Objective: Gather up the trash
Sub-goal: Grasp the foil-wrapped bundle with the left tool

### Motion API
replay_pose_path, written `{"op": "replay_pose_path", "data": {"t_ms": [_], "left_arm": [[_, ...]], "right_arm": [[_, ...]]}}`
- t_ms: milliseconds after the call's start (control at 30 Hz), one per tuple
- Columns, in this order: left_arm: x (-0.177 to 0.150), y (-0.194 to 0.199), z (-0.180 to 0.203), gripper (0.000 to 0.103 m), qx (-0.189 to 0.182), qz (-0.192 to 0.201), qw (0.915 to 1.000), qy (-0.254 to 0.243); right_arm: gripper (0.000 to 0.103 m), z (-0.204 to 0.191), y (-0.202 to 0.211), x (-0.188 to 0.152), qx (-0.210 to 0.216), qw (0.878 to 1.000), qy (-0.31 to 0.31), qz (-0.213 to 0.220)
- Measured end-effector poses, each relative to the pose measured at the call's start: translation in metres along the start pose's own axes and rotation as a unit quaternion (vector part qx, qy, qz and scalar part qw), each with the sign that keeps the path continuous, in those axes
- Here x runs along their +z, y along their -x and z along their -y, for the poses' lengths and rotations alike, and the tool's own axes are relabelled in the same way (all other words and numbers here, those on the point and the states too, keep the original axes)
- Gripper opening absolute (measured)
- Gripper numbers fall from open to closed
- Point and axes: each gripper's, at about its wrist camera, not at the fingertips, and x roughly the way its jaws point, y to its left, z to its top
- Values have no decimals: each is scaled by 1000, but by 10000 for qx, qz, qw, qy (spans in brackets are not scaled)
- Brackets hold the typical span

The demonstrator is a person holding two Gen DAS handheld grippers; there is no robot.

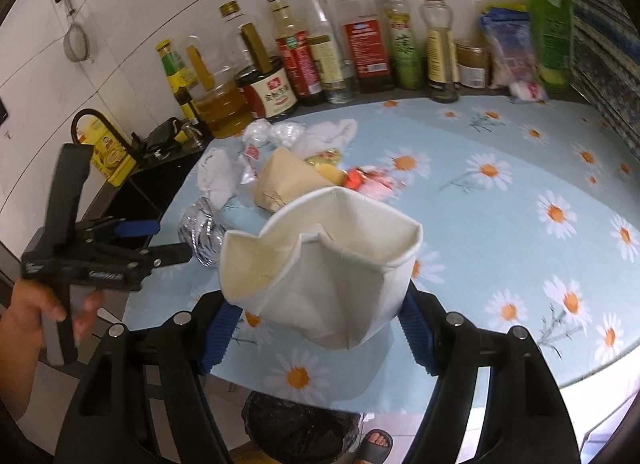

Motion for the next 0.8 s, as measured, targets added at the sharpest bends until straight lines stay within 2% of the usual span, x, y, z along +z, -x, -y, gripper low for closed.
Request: {"op": "replay_pose_path", "data": {"t_ms": [200,467,533,800], "left_arm": [[6,-29,0,96,133,-391,9984,-391],[15,-42,1,95,190,-341,9966,-722],[16,-43,-1,77,189,-283,9969,-716],[12,-37,1,74,259,-159,9967,-759]], "right_arm": [[72,9,9,-9,-130,9995,-272,38],[72,9,14,-16,-238,9988,-424,31],[72,9,14,-16,-234,9988,-432,38],[72,7,18,-21,-235,9990,-381,52]]}}
